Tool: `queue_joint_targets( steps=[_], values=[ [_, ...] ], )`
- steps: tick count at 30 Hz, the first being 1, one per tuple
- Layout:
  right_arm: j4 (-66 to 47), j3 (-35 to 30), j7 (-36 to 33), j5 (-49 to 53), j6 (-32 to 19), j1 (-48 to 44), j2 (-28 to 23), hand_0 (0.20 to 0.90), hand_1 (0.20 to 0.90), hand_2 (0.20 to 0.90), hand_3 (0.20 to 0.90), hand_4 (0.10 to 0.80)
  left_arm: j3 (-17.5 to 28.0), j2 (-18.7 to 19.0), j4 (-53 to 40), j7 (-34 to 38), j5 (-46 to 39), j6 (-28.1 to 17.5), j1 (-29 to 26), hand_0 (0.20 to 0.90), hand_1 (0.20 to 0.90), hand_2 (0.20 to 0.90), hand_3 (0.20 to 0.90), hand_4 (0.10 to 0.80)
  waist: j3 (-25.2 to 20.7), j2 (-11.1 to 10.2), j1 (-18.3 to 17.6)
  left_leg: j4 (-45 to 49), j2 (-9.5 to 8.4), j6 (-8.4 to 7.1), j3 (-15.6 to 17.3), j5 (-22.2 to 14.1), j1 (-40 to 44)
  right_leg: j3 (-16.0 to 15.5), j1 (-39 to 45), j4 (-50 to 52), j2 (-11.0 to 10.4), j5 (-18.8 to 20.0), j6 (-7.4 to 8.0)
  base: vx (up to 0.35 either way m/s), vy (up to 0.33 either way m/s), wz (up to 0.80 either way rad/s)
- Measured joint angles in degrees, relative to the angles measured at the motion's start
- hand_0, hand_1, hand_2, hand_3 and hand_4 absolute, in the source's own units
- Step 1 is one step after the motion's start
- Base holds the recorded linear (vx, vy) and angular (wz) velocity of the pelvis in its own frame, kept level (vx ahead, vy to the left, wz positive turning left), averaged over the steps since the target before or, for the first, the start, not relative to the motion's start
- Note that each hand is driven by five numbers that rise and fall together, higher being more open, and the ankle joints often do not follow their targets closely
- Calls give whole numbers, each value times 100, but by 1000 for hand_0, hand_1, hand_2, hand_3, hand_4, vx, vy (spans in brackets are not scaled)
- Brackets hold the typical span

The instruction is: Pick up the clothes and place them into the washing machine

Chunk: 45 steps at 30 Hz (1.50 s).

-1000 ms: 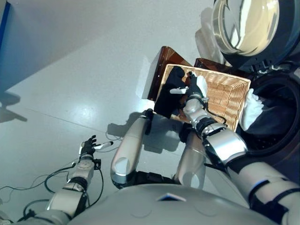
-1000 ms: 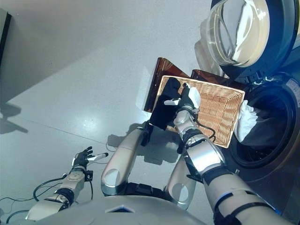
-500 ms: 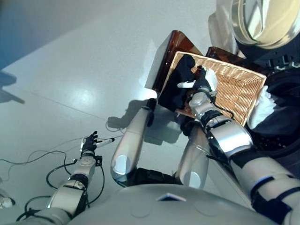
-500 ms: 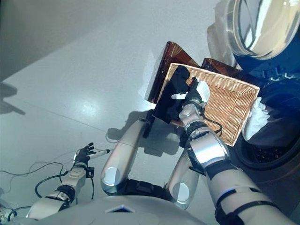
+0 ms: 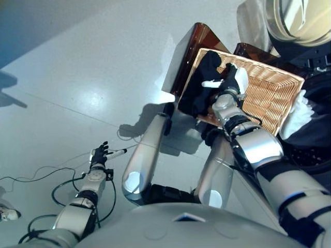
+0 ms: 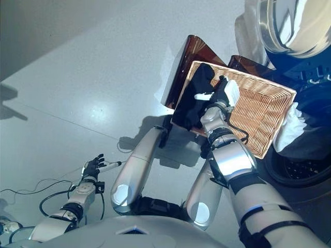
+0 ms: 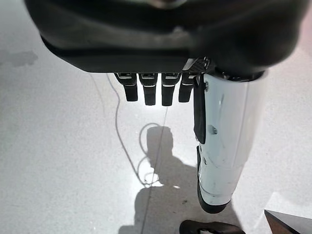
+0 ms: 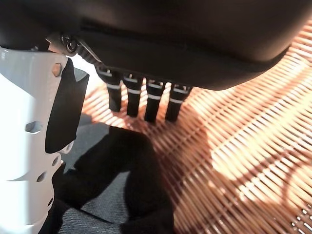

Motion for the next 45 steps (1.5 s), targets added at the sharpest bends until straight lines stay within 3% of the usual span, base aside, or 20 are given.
queue_joint_targets(
  steps=[2, 5, 15, 16, 17, 19, 20, 21, 22, 24, 25, 26, 27, 28, 32, 35, 41, 45],
  values=[
    [4, 3, 5, 0, -1, -3, 3, 900, 900, 900, 900, 800, 0, 1, -3, 0, 0, 2, 0, 900, 900, 900, 900, 800, 8, 16, 0, 39, -1, 16, 8, -10, -5, 19, -14, 44, 0, -16, 6, 0, 0, 0],
    [13, 3, -51, -2, -6, -48, 4, 900, 900, 900, 900, 800, 0, 4, -12, 0, 0, 2, -1, 900, 900, 900, 900, 800, 11, 22, -9, 91, -10, 31, 15, -19, -90, 83, -156, 197, 4, -86, -103, -11, -1, 0],
    [95, 11, -222, -7, -9, -360, -71, 900, 900, 900, 900, 800, -11, 2, -125, 0, -3, 0, 23, 900, 900, 900, 900, 800, 20, 47, 3, 171, -14, 21, 6, -16, -477, 159, -594, 410, 28, -142, -97, -18, 1, 3],
    [96, 10, -239, -6, -8, -391, -76, 900, 900, 900, 900, 800, -16, 3, -130, 0, -3, 0, 25, 900, 900, 900, 900, 800, 24, 54, 5, 195, -7, 12, 8, -11, -530, 166, -677, 534, 28, -206, -202, -23, 1, 8],
    [98, 6, -245, -4, -8, -416, -86, 900, 900, 900, 900, 800, -16, 16, -130, 0, -15, -1, 26, 900, 900, 900, 900, 800, 26, 58, 0, 238, -7, -7, 8, 1, -577, 183, -752, 638, 30, -299, -348, -17, 7, 13],
    [79, 10, -231, -3, -20, -448, -119, 900, 900, 900, 900, 800, -21, 21, -141, 0, -44, -9, 26, 900, 900, 900, 900, 800, 25, 56, 3, 203, 2, -68, -4, 29, -650, 216, -816, 599, 29, -350, -231, -5, 0, 9],
    [48, 24, -196, -3, -55, -515, -155, 900, 900, 900, 900, 800, -75, 5, -148, -2, -85, -3, -3, 900, 900, 900, 900, 800, 26, 55, 0, 77, -38, -292, -3, 57, -697, 196, -872, 382, 29, -350, -176, 7, -7, -10],
    [47, 63, -170, 0, -87, -577, -180, 200, 200, 200, 200, 300, -135, -28, -149, -7, -97, 8, 17, 900, 900, 900, 900, 800, 40, 88, -7, 305, -48, -408, 5, -19, -758, 171, -892, 293, 12, -342, -159, 11, -7, -48],
    [46, 115, -95, 1, -151, -629, -212, 200, 200, 200, 200, 300, -164, -104, -154, -9, -103, 3, 142, 900, 900, 900, 900, 800, 82, 230, 53, 466, 20, -85, -35, -85, -664, 193, -942, 599, 122, -370, -182, 16, -8, -46],
    [16, 71, -98, 8, -145, -684, -277, 200, 200, 200, 200, 300, -166, -45, -203, -3, -119, -50, 137, 900, 900, 900, 900, 800, 80, 241, -5, 427, 30, -74, 24, -80, -759, 235, -890, 1619, 197, -816, -554, 20, 0, 7],
    [17, 52, -101, 16, -139, -711, -329, 200, 200, 200, 200, 300, -169, -6, -233, -7, -117, -68, 123, 900, 900, 900, 900, 800, 82, 234, -10, 397, 32, -86, 31, -73, -789, 193, -731, 1658, 227, -981, -638, 23, 11, 44],
    [23, 53, -85, 21, -130, -783, -474, 200, 200, 200, 200, 300, -166, 0, -233, -6, -119, -70, 63, 900, 900, 900, 900, 800, 101, 258, 16, 383, 26, -225, 84, -1, -830, 134, -650, 1482, 211, -1192, -230, 21, 12, 21],
    [32, 50, 27, 58, -128, -814, -504, 200, 200, 200, 200, 300, -170, 1, -213, -8, -120, -50, 107, 900, 900, 900, 900, 800, 95, 248, 2, 798, 29, -379, 69, -136, -834, 68, -690, 1476, 126, -1188, -235, 17, 8, -10],
    [31, 64, 75, 87, -138, -814, -504, 200, 200, 200, 200, 300, -177, -22, -198, -11, -120, 18, 179, 900, 900, 900, 900, 800, 98, 257, 15, 954, 22, -50, 25, -439, -638, 54, -723, 1480, 110, -1185, -228, 15, 3, -30],
    [42, 1, 169, 196, -118, -746, -468, 200, 200, 200, 200, 300, -157, 41, -213, -9, -118, -7, 164, 900, 900, 900, 900, 800, 103, 265, -5, 646, -33, -115, 46, -356, -637, 118, -782, 1366, 135, -1125, -358, 14, 5, -1],
    [51, -47, 172, 277, -122, -691, -451, 200, 200, 200, 200, 300, -155, 39, -213, -10, -115, 8, 158, 900, 900, 900, 900, 800, 101, 263, -2, 495, -28, -198, 32, -303, -616, 112, -774, 1246, 165, -1105, -352, 31, -3, 4],
    [62, -280, 301, 666, -136, -568, -417, 200, 200, 200, 200, 300, -154, 37, -193, -11, -110, 6, 159, 900, 900, 900, 900, 800, 95, 249, -11, 402, -28, -133, 20, -152, -470, 108, -635, 1115, 197, -985, -374, 16, -8, -5],
    [-46, -628, 344, 1144, -208, -415, -378, 200, 200, 200, 200, 300, -151, 46, -177, -11, -91, 4, 152, 900, 900, 900, 900, 800, 87, 229, -151, 395, -30, -71, 43, -76, -412, 107, -522, 1043, 206, -839, -305, 12, -11, 6]
  ],
)
